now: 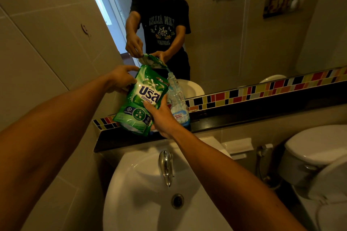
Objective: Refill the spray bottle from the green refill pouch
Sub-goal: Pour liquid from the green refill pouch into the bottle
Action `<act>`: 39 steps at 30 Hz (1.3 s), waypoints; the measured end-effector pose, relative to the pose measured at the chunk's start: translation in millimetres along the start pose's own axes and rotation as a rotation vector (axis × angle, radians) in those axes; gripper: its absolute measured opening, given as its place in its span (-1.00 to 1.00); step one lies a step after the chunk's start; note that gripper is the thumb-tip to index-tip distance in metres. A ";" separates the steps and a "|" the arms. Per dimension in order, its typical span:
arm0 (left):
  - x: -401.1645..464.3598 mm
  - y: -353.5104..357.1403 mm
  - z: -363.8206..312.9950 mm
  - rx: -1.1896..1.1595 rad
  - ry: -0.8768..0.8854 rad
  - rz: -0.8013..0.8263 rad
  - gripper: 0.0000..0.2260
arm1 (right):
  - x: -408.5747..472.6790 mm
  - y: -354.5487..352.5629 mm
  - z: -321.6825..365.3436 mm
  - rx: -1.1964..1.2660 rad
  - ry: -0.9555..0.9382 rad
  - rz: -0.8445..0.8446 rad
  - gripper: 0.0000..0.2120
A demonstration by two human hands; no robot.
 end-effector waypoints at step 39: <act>2.1 30.4 23.7 -0.169 0.032 -0.018 -0.50 | -1.3 -21.6 -15.5 -0.166 0.020 -0.032 0.01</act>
Point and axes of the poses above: each hand's wrist, its own x-axis towards the middle knuckle, its own y-axis out of the palm, z = x × y, the point moved 2 cm from there along x, towards the middle knuckle, and after that the axes turned 11 degrees about -y, right-handed, at the moved point
